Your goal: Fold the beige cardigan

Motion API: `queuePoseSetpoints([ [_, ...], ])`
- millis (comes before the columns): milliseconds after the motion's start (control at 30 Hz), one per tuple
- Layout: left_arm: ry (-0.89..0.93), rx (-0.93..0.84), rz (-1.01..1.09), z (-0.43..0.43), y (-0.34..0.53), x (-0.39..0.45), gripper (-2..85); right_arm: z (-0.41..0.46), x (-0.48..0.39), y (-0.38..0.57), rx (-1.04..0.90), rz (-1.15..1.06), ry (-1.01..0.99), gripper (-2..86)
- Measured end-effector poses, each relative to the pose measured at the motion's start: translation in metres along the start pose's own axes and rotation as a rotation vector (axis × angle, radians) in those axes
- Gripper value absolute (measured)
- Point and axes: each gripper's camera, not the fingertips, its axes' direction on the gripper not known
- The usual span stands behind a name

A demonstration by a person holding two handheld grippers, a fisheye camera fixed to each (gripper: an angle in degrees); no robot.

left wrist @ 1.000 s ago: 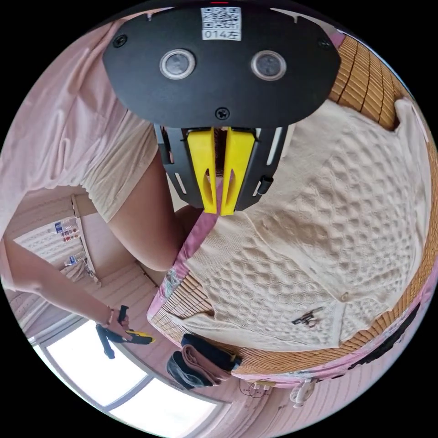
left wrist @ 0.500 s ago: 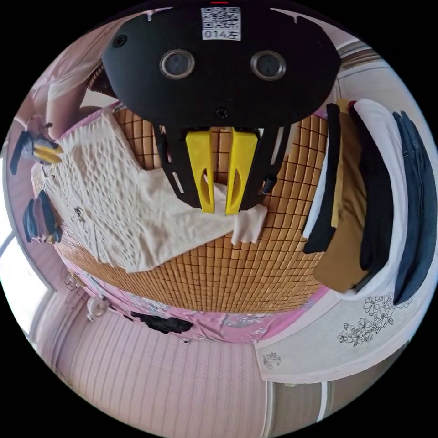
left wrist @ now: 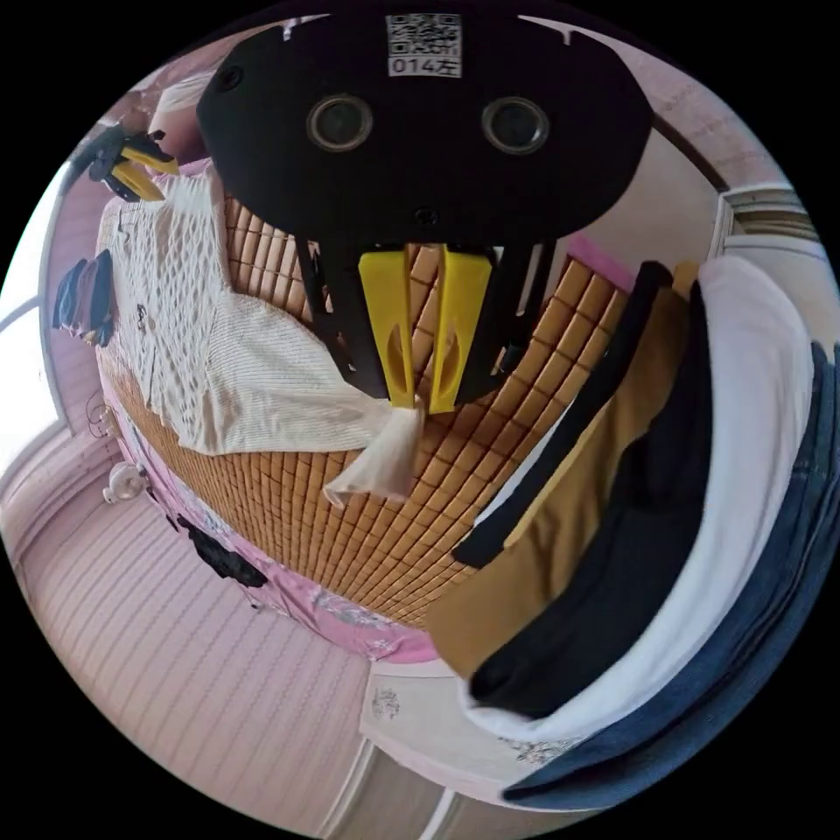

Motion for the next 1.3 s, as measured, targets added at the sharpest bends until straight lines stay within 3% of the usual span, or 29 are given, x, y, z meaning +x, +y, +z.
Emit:
queuePoseSetpoints([
  [100, -0.059, -0.044, -0.068, -0.016, 0.028, -0.029, 1.9, 0.005, 0.003, 0.008, -0.035, 0.055, -0.035, 10.2],
  [233, 0.022, -0.045, -0.06, -0.047, 0.058, -0.034, 3.1, 0.002, 0.002, 0.026, -0.042, 0.124, -0.031, 9.7],
  [533, 0.309, -0.171, 0.403, -0.076, 0.143, 0.107, 6.0, 0.008, 0.001, 0.068, -0.064, 0.187, 0.176, 7.4],
  [767, 0.225, -0.322, 0.703, -0.041, 0.208, 0.211, 6.7, 0.022, 0.009, 0.072, -0.045, 0.247, 0.16, 7.3],
  [967, 0.14, -0.339, 0.732, -0.024, 0.211, 0.233, 2.9, 0.039, -0.003, 0.062, -0.104, 0.253, 0.331, 5.6],
  [1300, 0.084, -0.359, 0.797, -0.028, 0.218, 0.225, -0.9, 0.058, 0.013, 0.039, -0.041, 0.384, 0.176, 5.8],
])
